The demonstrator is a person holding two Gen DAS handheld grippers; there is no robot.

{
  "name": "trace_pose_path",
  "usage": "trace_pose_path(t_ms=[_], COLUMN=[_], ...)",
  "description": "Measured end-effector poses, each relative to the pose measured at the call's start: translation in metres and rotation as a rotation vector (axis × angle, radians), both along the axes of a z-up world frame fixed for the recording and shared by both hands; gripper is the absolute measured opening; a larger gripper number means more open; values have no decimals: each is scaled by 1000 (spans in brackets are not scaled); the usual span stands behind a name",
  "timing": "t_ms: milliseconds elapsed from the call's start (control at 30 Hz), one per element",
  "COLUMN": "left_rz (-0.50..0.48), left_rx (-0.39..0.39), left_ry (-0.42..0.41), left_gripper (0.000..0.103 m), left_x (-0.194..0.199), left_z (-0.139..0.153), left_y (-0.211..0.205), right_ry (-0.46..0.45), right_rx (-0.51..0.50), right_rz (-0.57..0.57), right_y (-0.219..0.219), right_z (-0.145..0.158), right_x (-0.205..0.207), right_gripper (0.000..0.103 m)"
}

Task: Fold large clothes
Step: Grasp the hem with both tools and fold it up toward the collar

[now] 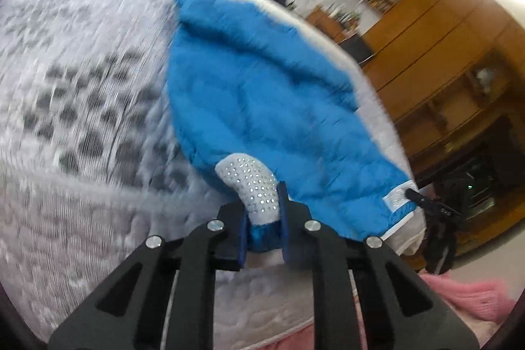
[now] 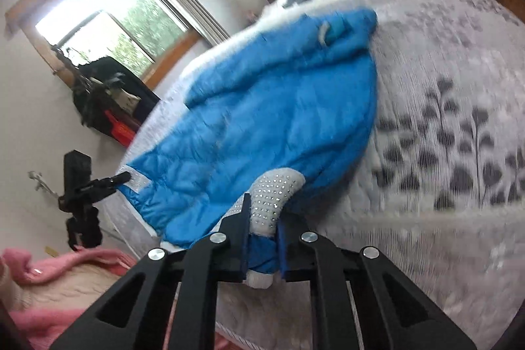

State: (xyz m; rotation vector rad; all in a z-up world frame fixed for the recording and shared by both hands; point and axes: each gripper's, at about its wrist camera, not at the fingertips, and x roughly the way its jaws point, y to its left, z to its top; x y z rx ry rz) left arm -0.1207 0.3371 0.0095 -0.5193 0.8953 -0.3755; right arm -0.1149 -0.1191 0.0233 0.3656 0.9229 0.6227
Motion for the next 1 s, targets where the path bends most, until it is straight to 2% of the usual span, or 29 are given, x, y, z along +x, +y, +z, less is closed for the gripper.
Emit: trace_pose_path(t_ms=[233, 433, 633, 767, 933, 1000], left_rz=[-11, -1, 30, 53, 78, 85], left_rx=[18, -8, -66, -46, -30, -53], left_ry=[-131, -136, -32, 53, 158, 180], left_gripper=[13, 13, 13, 14, 17, 17], left_x=[57, 132, 222, 278, 324, 335], left_z=[50, 64, 41, 13, -28, -40], left_y=[1, 17, 34, 36, 39, 43], right_ry=[-67, -23, 72, 149, 255, 282], right_rx=[44, 76, 77, 66, 20, 18], right_rz=[19, 10, -17, -49, -87, -96], right_y=[-2, -2, 5, 7, 12, 12], right_z=[53, 69, 53, 29, -12, -25], right_x=[63, 146, 227, 276, 327, 337], right_gripper=[12, 12, 12, 12, 13, 14])
